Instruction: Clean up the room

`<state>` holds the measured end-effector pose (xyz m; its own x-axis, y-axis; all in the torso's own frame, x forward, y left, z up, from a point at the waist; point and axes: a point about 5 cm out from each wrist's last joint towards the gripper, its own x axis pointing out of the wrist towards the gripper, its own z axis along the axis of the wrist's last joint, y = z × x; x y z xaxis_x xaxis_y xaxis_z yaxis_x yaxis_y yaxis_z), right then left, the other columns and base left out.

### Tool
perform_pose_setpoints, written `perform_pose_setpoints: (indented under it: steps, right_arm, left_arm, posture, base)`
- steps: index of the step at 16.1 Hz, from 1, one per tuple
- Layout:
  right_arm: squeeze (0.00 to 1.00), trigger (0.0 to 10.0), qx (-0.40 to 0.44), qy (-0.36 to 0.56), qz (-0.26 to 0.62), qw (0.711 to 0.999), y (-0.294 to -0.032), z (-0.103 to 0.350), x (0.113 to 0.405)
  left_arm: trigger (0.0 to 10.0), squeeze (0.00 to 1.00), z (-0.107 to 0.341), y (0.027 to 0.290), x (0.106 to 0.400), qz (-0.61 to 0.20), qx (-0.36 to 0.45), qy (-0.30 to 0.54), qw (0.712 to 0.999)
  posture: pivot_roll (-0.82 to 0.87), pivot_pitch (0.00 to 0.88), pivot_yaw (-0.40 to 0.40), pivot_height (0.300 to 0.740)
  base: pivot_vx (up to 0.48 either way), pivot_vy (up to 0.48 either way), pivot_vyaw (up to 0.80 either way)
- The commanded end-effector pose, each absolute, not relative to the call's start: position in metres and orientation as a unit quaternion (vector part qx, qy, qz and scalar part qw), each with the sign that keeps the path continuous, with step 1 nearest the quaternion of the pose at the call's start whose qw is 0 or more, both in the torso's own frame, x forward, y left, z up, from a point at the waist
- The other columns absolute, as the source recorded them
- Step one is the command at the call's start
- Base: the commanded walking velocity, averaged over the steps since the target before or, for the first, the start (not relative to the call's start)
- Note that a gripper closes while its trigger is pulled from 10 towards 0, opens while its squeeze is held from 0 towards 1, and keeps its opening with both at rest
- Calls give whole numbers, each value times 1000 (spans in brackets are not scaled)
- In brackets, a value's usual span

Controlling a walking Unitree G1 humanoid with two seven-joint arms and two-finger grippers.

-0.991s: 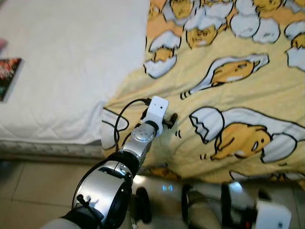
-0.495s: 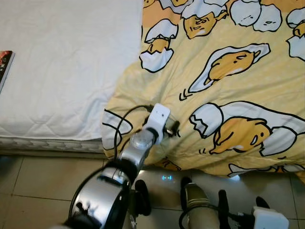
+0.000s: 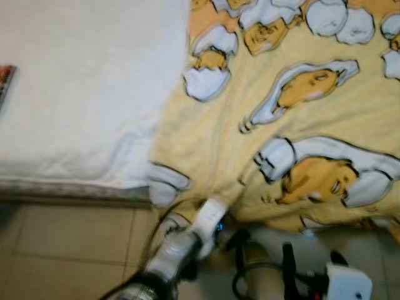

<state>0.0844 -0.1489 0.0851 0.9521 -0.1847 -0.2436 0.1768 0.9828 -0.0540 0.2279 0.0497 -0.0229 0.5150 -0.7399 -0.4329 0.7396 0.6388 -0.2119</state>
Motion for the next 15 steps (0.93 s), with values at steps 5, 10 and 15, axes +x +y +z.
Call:
perform_pose_setpoints:
  steps: [5, 10, 15]
  right_arm:
    - [278, 10000, -17, 118, -86, 989, -159, 77, 99]
    - [306, 10000, -31, 41, -83, 995, -176, 87, 153]
    - [286, 10000, -71, -15, -73, 995, -200, 98, 205]
  left_arm:
    - [10000, 0, 15, 76, 238, -412, -5, 179, 893]
    - [10000, 0, 103, 102, 291, -231, -21, 13, 973]
    - [10000, 0, 101, 126, 300, -225, 28, 24, 974]
  posture:
    - [-240, 285, 122, 740]
    - [-158, 160, 105, 740]
    - [-81, 28, 85, 740]
  base:
    - [0, 0, 0]
    - [0, 0, 240]
    - [0, 0, 466]
